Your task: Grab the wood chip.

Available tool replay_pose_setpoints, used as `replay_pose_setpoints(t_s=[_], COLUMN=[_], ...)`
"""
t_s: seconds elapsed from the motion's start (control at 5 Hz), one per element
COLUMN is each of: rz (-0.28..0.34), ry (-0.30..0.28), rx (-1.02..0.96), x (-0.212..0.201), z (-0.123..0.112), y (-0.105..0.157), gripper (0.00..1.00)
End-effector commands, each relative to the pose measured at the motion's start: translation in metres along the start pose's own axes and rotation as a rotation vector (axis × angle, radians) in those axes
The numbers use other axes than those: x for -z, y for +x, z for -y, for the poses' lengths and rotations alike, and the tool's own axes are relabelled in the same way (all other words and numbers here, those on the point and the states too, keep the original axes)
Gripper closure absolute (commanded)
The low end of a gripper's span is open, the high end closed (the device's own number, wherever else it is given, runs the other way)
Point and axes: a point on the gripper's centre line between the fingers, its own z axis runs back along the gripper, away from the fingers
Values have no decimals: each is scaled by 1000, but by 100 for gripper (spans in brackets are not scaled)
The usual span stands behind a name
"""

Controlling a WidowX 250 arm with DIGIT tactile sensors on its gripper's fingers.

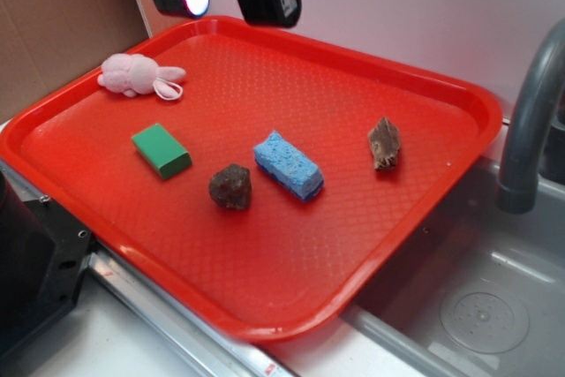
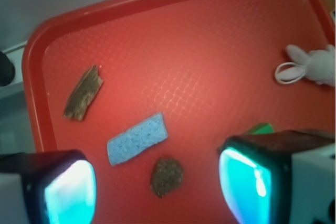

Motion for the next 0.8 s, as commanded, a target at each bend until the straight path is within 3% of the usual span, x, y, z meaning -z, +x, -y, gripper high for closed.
replay_pose_setpoints(t_s=[0.0,0.2,0.4,0.6], rz=[41,41,80,5], ry=[-26,-26,54,-26], rx=[3,3,-113,-83], x=[-14,-14,7,34], z=[4,4,40,60], y=[10,10,27,27], gripper=[0,0,0,0])
